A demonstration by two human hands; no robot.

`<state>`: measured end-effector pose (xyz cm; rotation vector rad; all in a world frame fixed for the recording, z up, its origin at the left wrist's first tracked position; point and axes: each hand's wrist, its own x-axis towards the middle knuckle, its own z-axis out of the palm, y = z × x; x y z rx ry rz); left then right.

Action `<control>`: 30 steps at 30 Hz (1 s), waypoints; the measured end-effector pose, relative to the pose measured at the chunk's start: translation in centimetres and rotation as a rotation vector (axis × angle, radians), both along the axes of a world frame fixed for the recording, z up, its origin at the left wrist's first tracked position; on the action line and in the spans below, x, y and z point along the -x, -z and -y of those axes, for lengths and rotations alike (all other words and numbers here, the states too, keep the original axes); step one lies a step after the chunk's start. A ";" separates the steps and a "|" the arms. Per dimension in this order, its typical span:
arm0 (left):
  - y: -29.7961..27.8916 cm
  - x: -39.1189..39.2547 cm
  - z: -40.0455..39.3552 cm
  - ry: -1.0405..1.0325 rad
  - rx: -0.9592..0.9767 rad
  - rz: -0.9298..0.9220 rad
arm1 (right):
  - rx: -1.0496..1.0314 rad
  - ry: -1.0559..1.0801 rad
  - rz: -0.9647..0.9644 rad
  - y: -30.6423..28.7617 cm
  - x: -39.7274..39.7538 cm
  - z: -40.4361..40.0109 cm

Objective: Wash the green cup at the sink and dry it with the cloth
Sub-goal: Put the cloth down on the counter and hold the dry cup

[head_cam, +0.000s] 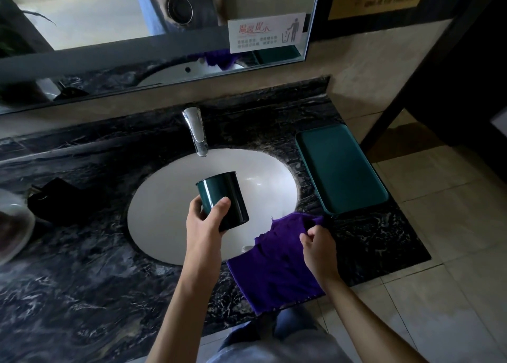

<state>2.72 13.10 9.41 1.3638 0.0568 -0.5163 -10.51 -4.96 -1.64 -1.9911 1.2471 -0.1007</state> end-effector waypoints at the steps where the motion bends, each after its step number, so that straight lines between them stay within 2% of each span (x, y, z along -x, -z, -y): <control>1: 0.1 0.0 0.1 0.003 -0.002 -0.002 | -0.002 0.014 0.018 -0.2 0.0 0.1; 7: 0.2 -0.1 0.5 0.017 0.022 -0.001 | 0.016 0.237 0.143 -1.2 1.4 2.5; 11: 0.2 -0.1 0.8 0.028 0.042 -0.002 | 0.055 0.200 0.026 -1.1 2.0 3.2; 13: 0.3 -0.2 1.0 0.027 0.047 -0.008 | 0.313 0.108 -0.002 -0.9 2.1 2.4; 15: 0.4 -0.2 1.0 0.023 0.044 -0.011 | 0.574 -0.145 0.038 -0.3 2.1 0.5; 16: 0.5 -0.2 1.1 0.026 0.038 -0.010 | 0.639 -0.299 0.049 0.2 2.0 -0.6; 18: 0.9 -0.2 1.2 0.041 0.019 0.017 | 0.619 -0.524 -0.046 1.6 1.8 -2.6; 21: 1.2 0.2 1.2 0.067 -0.015 0.064 | 0.557 -0.623 -0.233 3.0 2.0 -3.5; 25: 1.5 0.4 0.9 0.088 -0.039 0.096 | 0.574 -0.679 -0.220 3.9 2.7 -3.5; 30: 1.7 0.1 0.5 0.099 -0.069 0.148 | 0.602 -0.819 -0.116 4.9 5.0 -3.9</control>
